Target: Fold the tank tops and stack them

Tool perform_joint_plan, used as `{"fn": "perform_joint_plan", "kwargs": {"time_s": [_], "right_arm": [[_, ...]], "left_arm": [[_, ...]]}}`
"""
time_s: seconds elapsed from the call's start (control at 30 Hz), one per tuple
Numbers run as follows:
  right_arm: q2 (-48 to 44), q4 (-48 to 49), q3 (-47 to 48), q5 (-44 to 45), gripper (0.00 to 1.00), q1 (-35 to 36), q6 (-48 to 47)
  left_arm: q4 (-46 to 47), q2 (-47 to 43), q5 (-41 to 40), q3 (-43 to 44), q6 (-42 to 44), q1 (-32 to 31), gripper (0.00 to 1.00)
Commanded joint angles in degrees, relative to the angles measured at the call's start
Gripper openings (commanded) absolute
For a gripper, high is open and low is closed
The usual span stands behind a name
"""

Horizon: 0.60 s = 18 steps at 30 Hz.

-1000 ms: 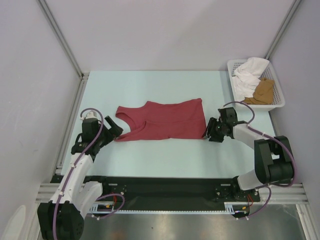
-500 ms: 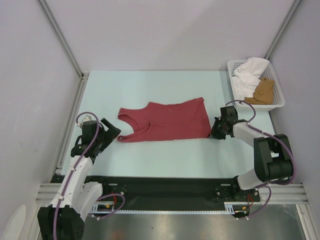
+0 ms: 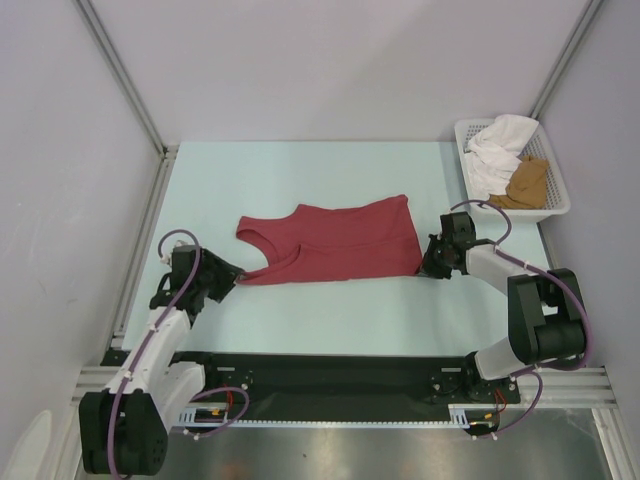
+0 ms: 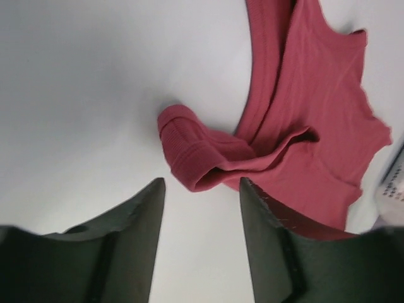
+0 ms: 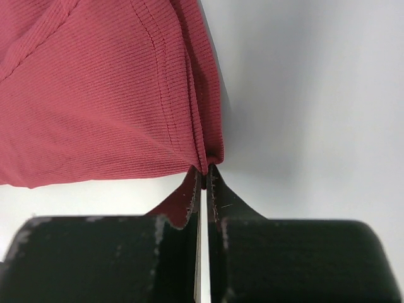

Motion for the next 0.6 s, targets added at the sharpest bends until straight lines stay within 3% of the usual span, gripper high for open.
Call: {"fn": "perform_joint_plan", "kwargs": {"time_s": [0.0, 0.03, 0.1, 0.27, 0.37, 0.57], "right_arm": [[-1.05, 0.34, -0.01, 0.69, 0.0, -0.01, 0.21], [-1.14, 0.34, -0.01, 0.69, 0.0, -0.09, 0.21], [-1.14, 0.34, -0.01, 0.6, 0.0, -0.18, 0.21], [-1.32, 0.08, -0.01, 0.42, 0.0, -0.27, 0.21], [-1.49, 0.17, -0.01, 0.34, 0.0, -0.36, 0.13], [-1.58, 0.08, -0.1, 0.69, 0.0, -0.62, 0.21]], "left_arm": [[4.77, 0.32, -0.23, -0.71, -2.37, 0.4, 0.51], [5.04, 0.76, -0.49, -0.63, -2.45, 0.4, 0.4], [5.39, 1.98, -1.19, -0.28, -2.37, 0.4, 0.3], [5.39, 5.33, -1.9, 1.22, -2.02, 0.4, 0.25], [5.66, 7.17, -2.42, 2.18, -1.4, 0.4, 0.03], [3.99, 9.72, -4.62, 5.78, -0.78, 0.4, 0.0]]}}
